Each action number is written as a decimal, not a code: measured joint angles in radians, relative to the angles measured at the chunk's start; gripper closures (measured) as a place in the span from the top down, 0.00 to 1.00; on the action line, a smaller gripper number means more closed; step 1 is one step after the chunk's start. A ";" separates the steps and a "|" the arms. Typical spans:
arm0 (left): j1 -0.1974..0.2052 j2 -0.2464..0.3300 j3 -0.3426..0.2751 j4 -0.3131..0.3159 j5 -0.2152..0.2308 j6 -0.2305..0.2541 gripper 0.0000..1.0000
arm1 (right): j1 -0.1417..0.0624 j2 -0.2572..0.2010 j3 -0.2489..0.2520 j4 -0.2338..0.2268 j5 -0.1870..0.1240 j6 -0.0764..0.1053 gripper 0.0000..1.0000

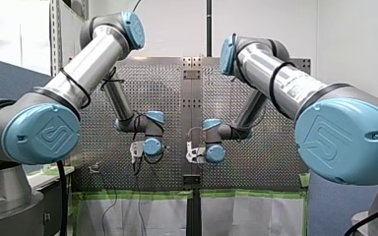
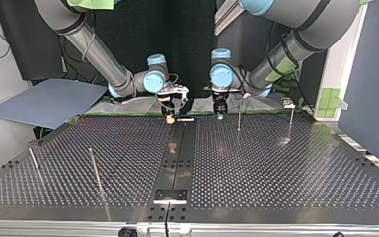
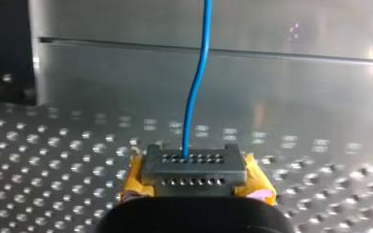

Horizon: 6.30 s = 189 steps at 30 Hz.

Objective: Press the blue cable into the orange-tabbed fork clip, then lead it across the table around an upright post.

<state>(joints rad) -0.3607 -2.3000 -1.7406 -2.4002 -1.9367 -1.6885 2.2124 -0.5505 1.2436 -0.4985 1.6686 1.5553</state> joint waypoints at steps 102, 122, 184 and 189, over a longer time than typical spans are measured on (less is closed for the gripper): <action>-0.150 0.429 0.528 -0.611 0.012 -0.123 0.00 | -0.099 -0.659 -0.089 0.360 0.076 0.015 0.00; -0.209 0.304 0.695 -0.729 0.025 -0.114 0.00 | -0.184 -0.662 -0.089 0.375 0.074 0.017 0.00; -0.296 0.016 1.044 -0.805 0.084 -0.187 0.00 | -0.374 -0.640 -0.089 0.366 -0.025 0.055 0.00; -0.289 0.016 1.035 -0.791 0.102 -0.193 0.00 | -0.377 -0.624 -0.089 0.361 -0.047 0.063 0.00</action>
<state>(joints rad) -0.6500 -2.2841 -0.7058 -3.1912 -1.8342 -1.8813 1.8352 -1.1744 1.1546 -0.1371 1.6211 1.6184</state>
